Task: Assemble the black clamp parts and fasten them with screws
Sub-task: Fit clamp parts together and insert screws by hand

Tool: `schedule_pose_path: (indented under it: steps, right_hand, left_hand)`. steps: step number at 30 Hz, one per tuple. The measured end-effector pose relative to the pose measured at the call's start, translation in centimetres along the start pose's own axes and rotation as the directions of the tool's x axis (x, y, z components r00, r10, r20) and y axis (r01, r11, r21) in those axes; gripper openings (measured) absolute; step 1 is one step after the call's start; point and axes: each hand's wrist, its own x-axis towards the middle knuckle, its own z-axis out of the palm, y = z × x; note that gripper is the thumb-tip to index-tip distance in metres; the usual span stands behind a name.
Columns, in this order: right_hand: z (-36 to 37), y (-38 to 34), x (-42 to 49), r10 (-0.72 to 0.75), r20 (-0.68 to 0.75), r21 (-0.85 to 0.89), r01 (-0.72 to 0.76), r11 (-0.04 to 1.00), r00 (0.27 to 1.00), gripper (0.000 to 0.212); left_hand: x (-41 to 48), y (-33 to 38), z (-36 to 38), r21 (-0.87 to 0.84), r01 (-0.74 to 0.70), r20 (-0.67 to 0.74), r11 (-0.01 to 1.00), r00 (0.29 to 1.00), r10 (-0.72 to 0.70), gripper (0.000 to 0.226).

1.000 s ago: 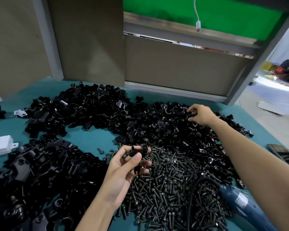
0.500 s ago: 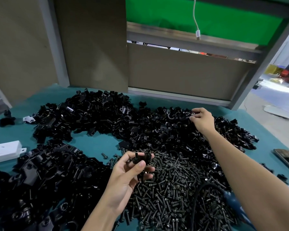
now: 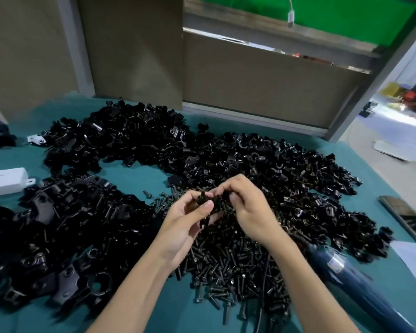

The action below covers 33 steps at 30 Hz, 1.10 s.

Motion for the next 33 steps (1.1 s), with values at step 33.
schedule_pose_path:
  steps: [33]
  right_hand:
    - [2.9,-1.1,-2.9,-0.079,-0.685,-0.119,-0.003,0.993,0.725,0.033]
  left_hand:
    - [-0.4,0.4,1.0,0.028,-0.015,-0.031,0.999,0.999,0.016,0.046]
